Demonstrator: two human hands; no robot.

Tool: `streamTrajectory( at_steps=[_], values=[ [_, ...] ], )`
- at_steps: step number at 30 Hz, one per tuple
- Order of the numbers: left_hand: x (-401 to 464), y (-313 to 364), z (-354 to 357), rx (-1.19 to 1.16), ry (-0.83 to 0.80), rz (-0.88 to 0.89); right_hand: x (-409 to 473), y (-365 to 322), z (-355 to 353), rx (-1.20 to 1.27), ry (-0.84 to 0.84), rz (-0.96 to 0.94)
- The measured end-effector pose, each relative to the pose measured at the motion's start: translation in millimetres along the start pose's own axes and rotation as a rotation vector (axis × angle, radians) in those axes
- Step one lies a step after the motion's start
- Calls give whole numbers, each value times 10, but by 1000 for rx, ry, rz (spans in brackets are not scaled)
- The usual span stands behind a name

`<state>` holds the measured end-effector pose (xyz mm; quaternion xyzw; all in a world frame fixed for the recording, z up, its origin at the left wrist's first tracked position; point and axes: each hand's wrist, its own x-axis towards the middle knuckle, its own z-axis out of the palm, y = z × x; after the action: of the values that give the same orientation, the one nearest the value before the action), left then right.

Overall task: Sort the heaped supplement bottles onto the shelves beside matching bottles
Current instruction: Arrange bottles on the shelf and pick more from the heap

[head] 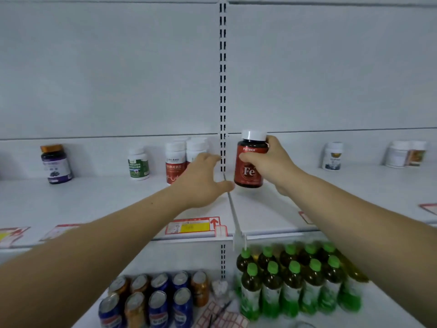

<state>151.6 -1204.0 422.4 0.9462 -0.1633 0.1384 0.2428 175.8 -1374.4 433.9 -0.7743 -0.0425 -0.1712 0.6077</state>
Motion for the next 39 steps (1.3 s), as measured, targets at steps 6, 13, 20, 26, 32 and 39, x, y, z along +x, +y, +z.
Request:
streamTrajectory(
  at_steps=[6,13,20,26,32,39],
  values=[
    [73,696,341,-352,-179,46,-304,12,-669,-7,115,54],
    [195,1915,1021,-566,-306,158,-751,113,-2037,-48,262,74],
    [184,3907,2071,-825,-501,302,-1297,346,-4105,-135,455,58],
    [93,5821,2986,-925,-701,405,-1774,523,-6012,-234,589,102],
    [276,7207,3708,-893,-803,518,-1860,812,-7462,-230,720,139],
    [1177,8140,4528,-629,-842,684,-1199,1505,-8707,-237,732,124]
  ],
)
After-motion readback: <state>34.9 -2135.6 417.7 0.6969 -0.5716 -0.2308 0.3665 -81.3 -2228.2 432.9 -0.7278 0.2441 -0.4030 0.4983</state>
